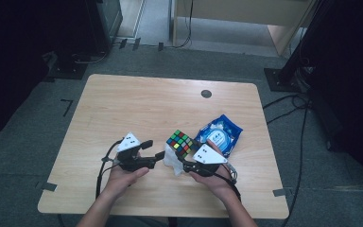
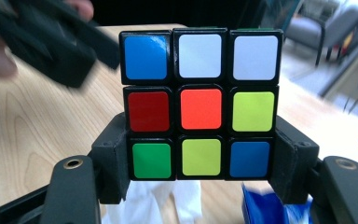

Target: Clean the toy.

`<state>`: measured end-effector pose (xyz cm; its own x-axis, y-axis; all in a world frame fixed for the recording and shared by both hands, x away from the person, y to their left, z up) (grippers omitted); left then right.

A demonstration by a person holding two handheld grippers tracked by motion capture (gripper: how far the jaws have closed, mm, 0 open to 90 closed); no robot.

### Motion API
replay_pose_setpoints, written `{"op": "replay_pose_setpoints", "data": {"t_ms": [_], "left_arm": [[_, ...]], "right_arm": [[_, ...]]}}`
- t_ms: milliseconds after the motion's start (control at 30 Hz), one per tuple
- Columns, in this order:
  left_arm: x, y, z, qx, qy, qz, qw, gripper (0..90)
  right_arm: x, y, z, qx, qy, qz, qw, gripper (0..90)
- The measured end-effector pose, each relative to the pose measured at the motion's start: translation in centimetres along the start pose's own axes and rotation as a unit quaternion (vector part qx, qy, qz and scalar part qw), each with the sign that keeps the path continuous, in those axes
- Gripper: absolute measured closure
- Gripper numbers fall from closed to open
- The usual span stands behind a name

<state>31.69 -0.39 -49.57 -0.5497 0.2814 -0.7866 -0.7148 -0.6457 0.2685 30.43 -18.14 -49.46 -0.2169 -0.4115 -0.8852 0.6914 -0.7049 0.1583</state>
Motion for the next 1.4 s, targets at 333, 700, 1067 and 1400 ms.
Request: {"op": "replay_pose_setpoints", "data": {"t_ms": [333,700,1067,1400], "left_arm": [[0.9,0.7,-5.5,-0.091,-0.089,-0.052,0.9905,48.1],[1.2,-1.2,-4.6,-0.113,-0.099,-0.063,0.9866,90.0],[-0.4,-4.3,3.1,-0.126,0.020,-0.015,0.9917,90.0],[-2.9,0.8,5.6,0.001,0.101,-0.041,0.9940,90.0]], "right_arm": [[1.3,1.7,2.2,0.009,-0.009,-0.048,0.9988,35.0],[1.8,1.6,2.6,0.009,-0.015,-0.047,0.9987,34.9],[0.8,-0.3,0.8,-0.028,-0.012,-0.031,0.9991,34.9],[1.8,-4.3,-2.1,-0.072,-0.054,-0.012,0.9959,35.0]]}}
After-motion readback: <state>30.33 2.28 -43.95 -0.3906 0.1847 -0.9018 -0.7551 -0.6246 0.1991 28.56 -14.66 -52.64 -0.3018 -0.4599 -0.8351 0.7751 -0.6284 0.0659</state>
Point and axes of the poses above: each handheld gripper's, and its own axes: z roughly backward along the jaws, x roughly out of its underside, y roughly to its right, the point moved 6 cm from there along -z, roughly forward along the jaws, and after that the axes turned 7 degrees about -y, right-handed, at the moved point
